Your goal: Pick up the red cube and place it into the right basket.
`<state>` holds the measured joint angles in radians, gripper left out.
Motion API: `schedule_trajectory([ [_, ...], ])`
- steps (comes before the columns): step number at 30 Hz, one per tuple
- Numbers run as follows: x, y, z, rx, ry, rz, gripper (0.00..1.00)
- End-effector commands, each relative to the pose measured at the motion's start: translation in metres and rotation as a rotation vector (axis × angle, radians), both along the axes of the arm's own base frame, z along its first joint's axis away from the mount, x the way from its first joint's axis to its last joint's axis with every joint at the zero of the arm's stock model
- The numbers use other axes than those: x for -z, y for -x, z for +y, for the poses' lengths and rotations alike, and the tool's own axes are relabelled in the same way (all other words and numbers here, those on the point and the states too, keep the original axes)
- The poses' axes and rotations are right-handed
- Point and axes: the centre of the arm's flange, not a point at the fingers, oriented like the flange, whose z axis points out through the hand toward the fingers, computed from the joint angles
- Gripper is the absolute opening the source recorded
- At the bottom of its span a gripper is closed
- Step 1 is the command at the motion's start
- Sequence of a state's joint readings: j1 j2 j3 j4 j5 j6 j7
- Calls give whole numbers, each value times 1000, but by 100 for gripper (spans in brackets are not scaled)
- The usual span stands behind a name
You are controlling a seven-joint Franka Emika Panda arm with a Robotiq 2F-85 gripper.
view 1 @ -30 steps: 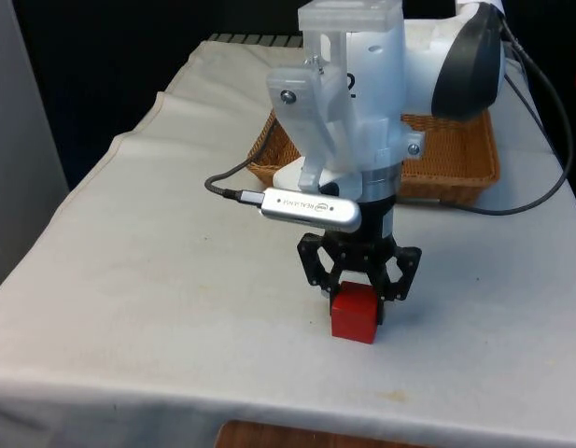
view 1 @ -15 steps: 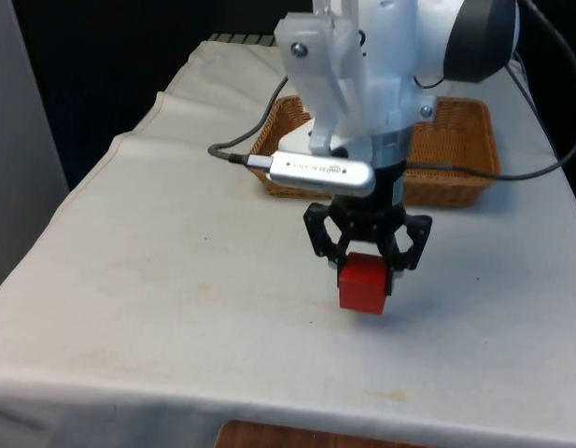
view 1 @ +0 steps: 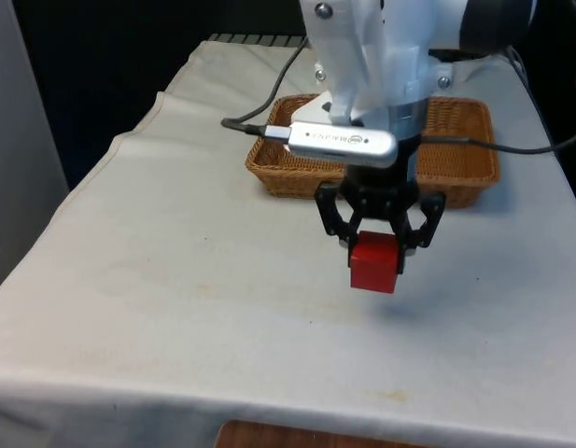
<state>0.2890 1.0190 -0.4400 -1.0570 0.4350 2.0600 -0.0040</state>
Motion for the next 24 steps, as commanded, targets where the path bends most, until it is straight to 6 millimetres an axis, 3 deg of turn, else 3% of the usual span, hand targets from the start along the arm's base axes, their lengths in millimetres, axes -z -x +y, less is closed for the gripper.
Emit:
schedule_trajectory([
  [1, -4, 3, 3, 1, 5, -8, 3],
  [13, -16, 4, 16, -7, 19, -24, 3],
  [24, -13, 4, 27, -8, 28, -7, 3],
])
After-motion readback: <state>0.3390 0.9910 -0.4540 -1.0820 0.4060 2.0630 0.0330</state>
